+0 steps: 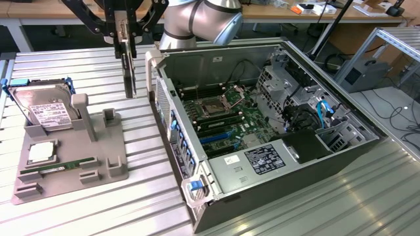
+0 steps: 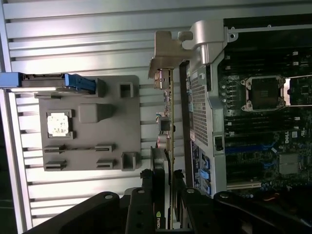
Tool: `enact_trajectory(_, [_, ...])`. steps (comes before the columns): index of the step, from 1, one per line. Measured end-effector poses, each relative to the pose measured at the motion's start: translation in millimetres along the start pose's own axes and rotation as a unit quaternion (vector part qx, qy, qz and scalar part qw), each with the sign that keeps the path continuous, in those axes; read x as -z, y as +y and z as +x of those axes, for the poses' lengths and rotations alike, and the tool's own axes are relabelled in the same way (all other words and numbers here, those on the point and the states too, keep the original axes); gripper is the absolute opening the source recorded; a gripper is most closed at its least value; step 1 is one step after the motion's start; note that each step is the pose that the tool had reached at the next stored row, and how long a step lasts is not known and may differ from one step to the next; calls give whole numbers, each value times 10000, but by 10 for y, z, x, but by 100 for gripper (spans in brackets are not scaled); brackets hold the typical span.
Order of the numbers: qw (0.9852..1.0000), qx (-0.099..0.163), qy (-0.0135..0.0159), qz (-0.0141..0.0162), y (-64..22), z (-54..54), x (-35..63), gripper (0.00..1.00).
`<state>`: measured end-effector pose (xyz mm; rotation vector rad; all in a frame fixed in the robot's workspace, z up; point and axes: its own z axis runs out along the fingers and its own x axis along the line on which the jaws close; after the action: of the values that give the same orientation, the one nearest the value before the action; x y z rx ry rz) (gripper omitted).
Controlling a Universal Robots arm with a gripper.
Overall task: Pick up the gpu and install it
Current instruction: 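Pick up the gpu and move the gpu toward the slot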
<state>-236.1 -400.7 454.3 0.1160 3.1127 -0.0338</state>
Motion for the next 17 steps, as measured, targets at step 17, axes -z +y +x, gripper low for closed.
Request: enact_trajectory(17, [10000,1,-3,34,19,-244,-13,27])
